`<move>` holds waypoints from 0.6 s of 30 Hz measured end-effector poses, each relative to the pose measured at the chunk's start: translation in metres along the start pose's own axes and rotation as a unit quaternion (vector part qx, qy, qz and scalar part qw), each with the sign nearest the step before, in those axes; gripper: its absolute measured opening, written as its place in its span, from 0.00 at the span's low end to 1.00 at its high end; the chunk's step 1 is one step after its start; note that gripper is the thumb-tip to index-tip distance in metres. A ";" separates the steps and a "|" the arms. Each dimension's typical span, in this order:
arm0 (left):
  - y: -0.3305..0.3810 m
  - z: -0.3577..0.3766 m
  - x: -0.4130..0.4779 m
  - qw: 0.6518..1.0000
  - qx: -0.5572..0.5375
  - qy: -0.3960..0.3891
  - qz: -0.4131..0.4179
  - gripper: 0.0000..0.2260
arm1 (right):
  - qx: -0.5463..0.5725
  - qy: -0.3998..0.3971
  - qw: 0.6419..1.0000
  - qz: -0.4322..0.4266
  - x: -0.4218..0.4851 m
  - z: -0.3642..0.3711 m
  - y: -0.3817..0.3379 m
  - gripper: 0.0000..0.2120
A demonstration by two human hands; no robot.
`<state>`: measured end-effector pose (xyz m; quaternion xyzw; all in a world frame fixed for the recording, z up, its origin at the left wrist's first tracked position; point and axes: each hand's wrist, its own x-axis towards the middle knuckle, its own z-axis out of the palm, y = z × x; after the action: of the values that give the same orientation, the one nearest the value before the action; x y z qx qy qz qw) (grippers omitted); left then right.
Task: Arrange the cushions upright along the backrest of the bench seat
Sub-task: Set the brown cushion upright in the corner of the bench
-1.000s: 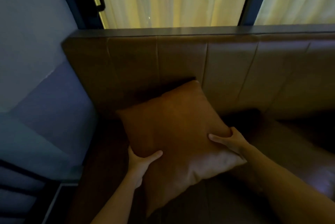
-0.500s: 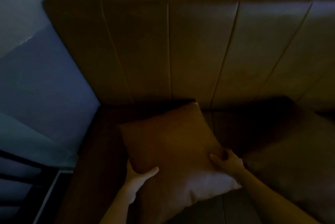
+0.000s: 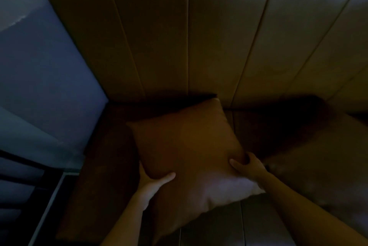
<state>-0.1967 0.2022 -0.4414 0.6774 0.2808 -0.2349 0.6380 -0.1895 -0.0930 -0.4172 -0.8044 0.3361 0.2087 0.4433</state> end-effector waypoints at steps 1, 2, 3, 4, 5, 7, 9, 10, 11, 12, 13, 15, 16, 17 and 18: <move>0.001 0.000 -0.001 1.000 0.003 0.004 -0.003 0.65 | -0.002 -0.001 1.000 -0.003 -0.002 0.000 -0.001 0.38; 0.002 0.000 -0.002 1.000 0.007 0.008 -0.007 0.64 | -0.007 -0.002 1.000 -0.006 -0.005 -0.001 -0.003 0.38; 0.004 0.001 -0.004 1.000 0.011 0.016 -0.013 0.64 | -0.010 -0.003 1.000 -0.011 -0.008 -0.002 -0.005 0.37; 0.005 0.002 -0.007 0.999 0.017 0.027 -0.018 0.63 | -0.014 -0.008 1.000 -0.017 -0.011 -0.003 -0.006 0.37; 0.008 0.004 -0.010 0.999 0.024 0.040 -0.021 0.62 | -0.019 -0.019 0.999 -0.024 -0.014 -0.006 -0.008 0.37; 0.016 0.009 -0.017 0.997 0.042 0.061 -0.025 0.60 | -0.027 -0.037 0.998 -0.036 -0.022 -0.012 -0.012 0.36; 0.027 0.015 -0.026 0.995 0.062 0.073 -0.023 0.57 | -0.038 -0.047 0.997 -0.048 -0.027 -0.020 -0.018 0.36; 0.033 0.018 -0.029 0.994 0.069 0.079 -0.021 0.57 | -0.045 -0.050 0.996 -0.053 -0.028 -0.024 -0.021 0.35; 0.039 0.022 -0.031 0.994 0.070 0.085 -0.019 0.56 | -0.052 -0.051 0.996 -0.054 -0.028 -0.029 -0.024 0.36; 0.044 0.027 -0.034 0.993 0.070 0.094 -0.016 0.54 | -0.055 -0.051 0.996 -0.057 -0.029 -0.034 -0.028 0.36; 0.049 0.033 -0.039 0.992 0.068 0.105 -0.010 0.53 | -0.051 -0.051 0.996 -0.058 -0.028 -0.038 -0.030 0.37; 0.057 0.050 -0.049 0.989 0.071 0.128 0.002 0.50 | -0.038 -0.049 0.997 -0.056 -0.028 -0.050 -0.033 0.37; 0.062 0.062 -0.053 0.987 0.075 0.142 0.006 0.49 | -0.033 -0.049 0.997 -0.056 -0.028 -0.058 -0.033 0.37; 0.066 0.075 -0.059 0.985 0.075 0.155 0.011 0.48 | -0.034 -0.048 0.997 -0.056 -0.026 -0.067 -0.032 0.38; 0.071 0.090 -0.064 0.984 0.068 0.162 0.016 0.47 | -0.031 -0.048 0.997 -0.056 -0.024 -0.078 -0.029 0.38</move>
<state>-0.1920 0.1051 -0.3531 0.7526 0.3529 -0.1303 0.5404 -0.1820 -0.1394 -0.3446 -0.8243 0.2625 0.2324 0.4445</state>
